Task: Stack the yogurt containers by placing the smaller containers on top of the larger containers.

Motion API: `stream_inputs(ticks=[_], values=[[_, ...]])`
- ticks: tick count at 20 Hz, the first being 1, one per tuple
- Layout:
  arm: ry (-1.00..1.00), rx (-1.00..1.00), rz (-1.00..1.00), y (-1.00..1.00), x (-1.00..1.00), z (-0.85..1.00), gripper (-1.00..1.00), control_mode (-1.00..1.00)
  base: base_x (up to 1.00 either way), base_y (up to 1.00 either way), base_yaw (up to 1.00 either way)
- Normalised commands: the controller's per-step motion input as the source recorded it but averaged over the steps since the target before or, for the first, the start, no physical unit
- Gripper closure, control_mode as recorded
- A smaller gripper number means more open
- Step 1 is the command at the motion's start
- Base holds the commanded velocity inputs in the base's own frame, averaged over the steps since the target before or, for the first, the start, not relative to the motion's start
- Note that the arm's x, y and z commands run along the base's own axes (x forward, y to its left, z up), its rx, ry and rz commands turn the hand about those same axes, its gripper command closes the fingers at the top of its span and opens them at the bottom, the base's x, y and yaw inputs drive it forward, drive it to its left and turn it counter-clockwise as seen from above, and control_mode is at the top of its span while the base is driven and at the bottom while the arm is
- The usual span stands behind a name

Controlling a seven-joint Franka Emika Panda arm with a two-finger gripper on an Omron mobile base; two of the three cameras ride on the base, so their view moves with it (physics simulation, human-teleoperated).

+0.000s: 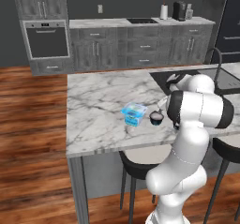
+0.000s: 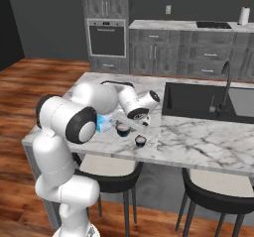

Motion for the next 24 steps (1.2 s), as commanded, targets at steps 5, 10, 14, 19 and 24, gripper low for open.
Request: stream_inputs(ticks=[5, 10, 14, 19, 24], values=[[0.0, 0.0, 0.04, 0.0, 0.2, -0.09, -1.0, -1.0, 0.0, 0.0, 0.0], [0.0, 0.0, 0.05, 0.0, 0.15, -0.12, -1.0, -1.0, 0.0, 0.0, 0.0], [0.0, 0.0, 0.05, 0.0, 0.14, -0.13, -1.0, -1.0, 0.0, 0.0, 0.0], [0.0, 0.0, 0.06, 0.0, 0.12, -0.11, -1.0, -1.0, 0.0, 0.0, 0.0], [0.0, 0.0, 0.05, 0.0, 0.06, -0.07, -1.0, -1.0, 0.0, 0.0, 0.0]])
